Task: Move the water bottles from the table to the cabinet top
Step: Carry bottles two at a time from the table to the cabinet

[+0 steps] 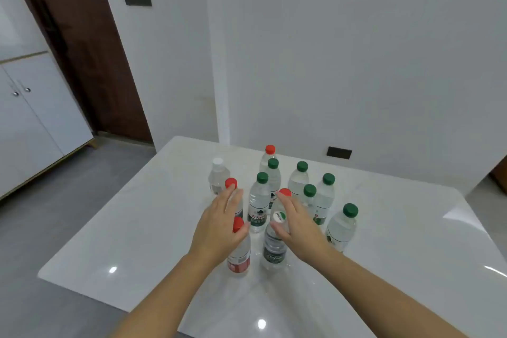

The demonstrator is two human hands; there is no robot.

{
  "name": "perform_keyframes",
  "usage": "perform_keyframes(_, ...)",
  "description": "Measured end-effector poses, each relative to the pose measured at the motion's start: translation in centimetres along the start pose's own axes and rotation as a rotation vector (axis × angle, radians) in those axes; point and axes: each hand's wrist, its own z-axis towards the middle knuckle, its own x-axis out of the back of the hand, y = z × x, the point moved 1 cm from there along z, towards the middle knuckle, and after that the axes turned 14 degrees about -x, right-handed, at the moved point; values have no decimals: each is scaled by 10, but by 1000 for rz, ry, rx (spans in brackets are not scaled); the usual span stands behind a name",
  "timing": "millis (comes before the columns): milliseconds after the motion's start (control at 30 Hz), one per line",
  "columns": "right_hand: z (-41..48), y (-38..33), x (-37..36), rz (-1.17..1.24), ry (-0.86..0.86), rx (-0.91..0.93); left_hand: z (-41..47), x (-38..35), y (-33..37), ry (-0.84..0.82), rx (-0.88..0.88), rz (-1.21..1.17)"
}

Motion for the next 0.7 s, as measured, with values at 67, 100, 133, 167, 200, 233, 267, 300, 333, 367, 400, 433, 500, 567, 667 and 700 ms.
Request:
perform_keyframes(67,2,2,-2,46,14,-28,-3,-6,0,-32,29,-50)
perform_keyframes(100,2,5,-5,64,-3,-49,-6,-9,-1,-56,48,-66)
perform_keyframes(133,3,8,-8,94,-37,-75,-9,-13,-2,-85,69,-94)
perform_keyframes(167,4,11,-12,130,-79,-108,-12,-16,-3,-109,90,-121)
perform_keyframes(200,4,13,-16,170,-117,-134,-14,-18,-3,-124,109,-154)
perform_keyframes(233,5,15,-18,215,-147,-152,-16,-19,-2,-140,135,-191)
perform_keyframes(267,5,17,-19,249,-164,-157,-17,-20,-2,-148,159,-229)
perform_keyframes(300,5,19,-21,275,-185,-164,-17,-20,-1,-153,183,-248)
perform_keyframes(333,5,20,-22,288,-195,-161,-17,-20,-1,-153,189,-247)
perform_keyframes(367,6,21,-23,296,-199,-156,-15,-20,0,-158,193,-238)
perform_keyframes(400,6,21,-23,295,-203,-150,-14,-20,0,-172,194,-230)
perform_keyframes(433,6,21,-23,284,-209,-149,-13,-19,0,-186,192,-226)
perform_keyframes(500,4,22,-21,250,-218,-142,-14,-17,-2,-229,178,-221)
perform_keyframes(567,-1,25,-23,234,-225,-135,-20,-15,-2,-269,160,-205)
perform_keyframes(667,-9,28,-30,306,-223,-148,-31,-15,0,-277,148,-238)
perform_keyframes(700,-11,30,-32,358,-223,-167,-34,-16,-1,-250,160,-279)
